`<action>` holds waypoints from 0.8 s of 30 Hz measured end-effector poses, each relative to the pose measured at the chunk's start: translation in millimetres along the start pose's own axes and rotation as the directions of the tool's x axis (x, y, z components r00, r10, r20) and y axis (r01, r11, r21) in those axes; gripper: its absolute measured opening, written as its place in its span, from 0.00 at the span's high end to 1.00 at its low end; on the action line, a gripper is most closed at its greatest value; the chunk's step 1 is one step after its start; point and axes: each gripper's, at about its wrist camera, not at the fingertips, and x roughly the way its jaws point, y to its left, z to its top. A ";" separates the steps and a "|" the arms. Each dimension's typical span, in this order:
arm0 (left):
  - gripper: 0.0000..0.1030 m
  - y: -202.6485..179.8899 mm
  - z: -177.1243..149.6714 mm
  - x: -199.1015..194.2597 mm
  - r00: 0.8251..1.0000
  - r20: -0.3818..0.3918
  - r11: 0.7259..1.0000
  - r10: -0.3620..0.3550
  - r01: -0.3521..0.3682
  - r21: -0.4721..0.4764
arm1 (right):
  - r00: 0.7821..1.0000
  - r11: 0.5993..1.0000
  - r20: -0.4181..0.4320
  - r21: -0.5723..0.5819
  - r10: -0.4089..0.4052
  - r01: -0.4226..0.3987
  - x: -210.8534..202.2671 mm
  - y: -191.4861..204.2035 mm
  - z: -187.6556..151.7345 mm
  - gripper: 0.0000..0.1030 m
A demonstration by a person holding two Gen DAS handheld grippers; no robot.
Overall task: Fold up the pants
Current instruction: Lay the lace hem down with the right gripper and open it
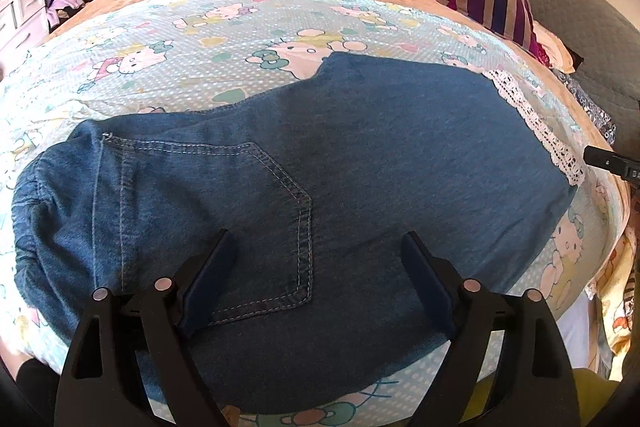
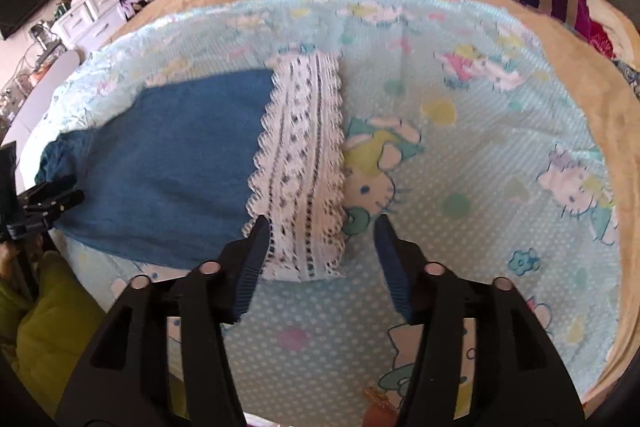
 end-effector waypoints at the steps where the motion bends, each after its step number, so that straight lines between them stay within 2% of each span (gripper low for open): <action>1: 0.18 1.0 -0.2 -2.4 1.000 0.005 1.000 -0.003 0.003 -0.008 | 1.000 1.000 0.016 -0.007 -0.004 0.004 -2.8 3.7 1.5 0.39; 2: 0.18 1.5 0.1 -4.2 1.000 0.009 1.000 -0.002 0.002 -0.013 | 0.999 1.000 0.033 -0.015 -0.005 0.005 -5.3 8.1 2.6 0.35; 6: 0.18 3.3 0.6 -15.9 0.999 0.034 0.999 -0.002 0.003 -0.034 | 0.996 0.997 0.092 -0.073 0.018 -0.011 -12.5 30.7 6.7 0.28; 7: 0.17 2.8 0.9 -19.2 0.999 0.041 0.999 0.000 0.002 -0.035 | 0.994 0.996 0.105 -0.091 0.031 -0.021 -14.1 38.4 8.0 0.27; 8: 0.06 2.9 1.5 -21.3 0.999 0.046 0.999 0.003 -0.001 -0.034 | 0.993 0.994 0.114 -0.102 0.040 -0.028 -14.8 44.5 8.9 0.26; 12: 0.06 -1.8 3.0 -29.3 0.998 0.067 1.000 0.008 -0.007 -0.016 | 0.989 0.986 0.132 -0.156 0.073 -0.052 -11.0 72.8 11.0 0.21; 17: 0.06 -9.3 2.9 -27.7 0.998 0.061 1.000 0.020 -0.020 0.014 | 0.989 0.969 0.092 -0.232 0.115 -0.091 14.0 113.3 9.9 0.20; 24: 0.04 -15.0 -5.1 -2.3 0.998 -0.039 0.998 0.042 -0.040 0.054 | 0.996 0.954 -0.003 -0.287 0.091 -0.088 55.2 146.6 6.3 0.19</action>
